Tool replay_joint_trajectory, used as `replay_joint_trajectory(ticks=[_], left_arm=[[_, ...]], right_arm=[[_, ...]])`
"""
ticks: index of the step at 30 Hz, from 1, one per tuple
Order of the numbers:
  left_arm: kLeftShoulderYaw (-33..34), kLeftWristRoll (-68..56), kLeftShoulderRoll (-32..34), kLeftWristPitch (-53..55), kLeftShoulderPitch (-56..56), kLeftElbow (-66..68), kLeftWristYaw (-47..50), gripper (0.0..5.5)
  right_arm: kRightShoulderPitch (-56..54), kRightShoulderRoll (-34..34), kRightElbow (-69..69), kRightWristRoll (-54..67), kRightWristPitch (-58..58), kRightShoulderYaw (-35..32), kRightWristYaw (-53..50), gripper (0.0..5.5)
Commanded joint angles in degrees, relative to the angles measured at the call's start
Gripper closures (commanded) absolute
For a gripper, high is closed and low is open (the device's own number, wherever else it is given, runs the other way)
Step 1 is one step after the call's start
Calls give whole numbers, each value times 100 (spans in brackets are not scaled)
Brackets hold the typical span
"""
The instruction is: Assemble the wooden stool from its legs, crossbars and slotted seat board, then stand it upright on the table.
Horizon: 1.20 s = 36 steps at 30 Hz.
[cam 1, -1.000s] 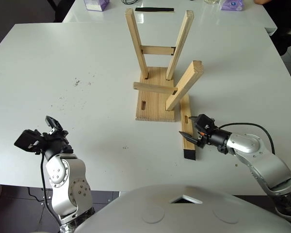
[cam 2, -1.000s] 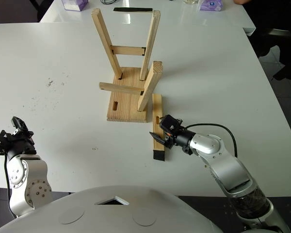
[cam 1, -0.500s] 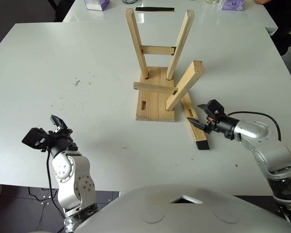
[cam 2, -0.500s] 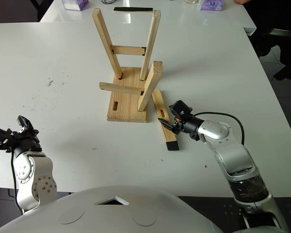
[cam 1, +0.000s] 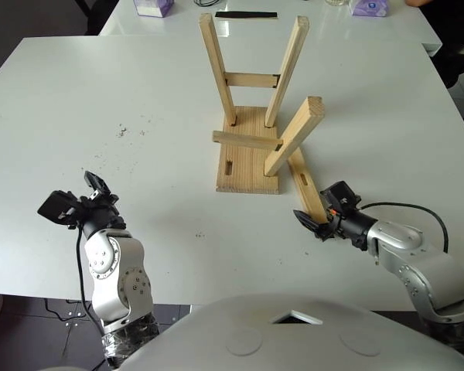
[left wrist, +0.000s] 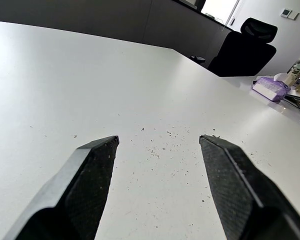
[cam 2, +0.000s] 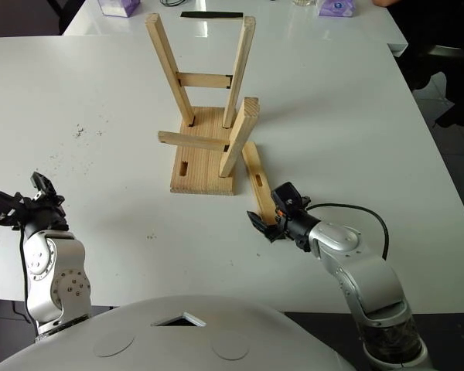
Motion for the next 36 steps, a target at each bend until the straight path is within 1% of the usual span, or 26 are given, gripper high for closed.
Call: replay_joint_trajectory(ticks=[1,4,8,17,23,27,31,34,36], left_arm=[[94,-18,15,167,-163,108,-73,250],[122,7,41,217,-276,200,-126,250],[142,35,99,302,-450,301,-206,250],[288,15,390,629,-814,454,-402,250],[339,65,581,788,-1132,603,-507,250],[472,53,704,839,-1356,715,-508,250],[679,-2,732,990,-1358,517,-365,250],[925,-154,713,1207,-1362,273,-164,250],[1101,-192,797,1374,-1503,347,-35,250]], right_arm=[[46,56,335,-322,-185,311,-210,79],[11,189,509,-480,-294,406,-390,79],[152,366,583,-637,-419,318,-672,79],[887,570,584,-847,-906,266,-1025,208],[849,862,553,-837,-1070,321,-1090,295],[731,1081,667,-878,-1180,224,-1220,336],[519,1265,711,-865,-1293,-60,-1342,344],[54,1504,882,-694,-1268,-469,-1412,344],[-520,1796,1241,-526,-1199,-910,-1625,344]])
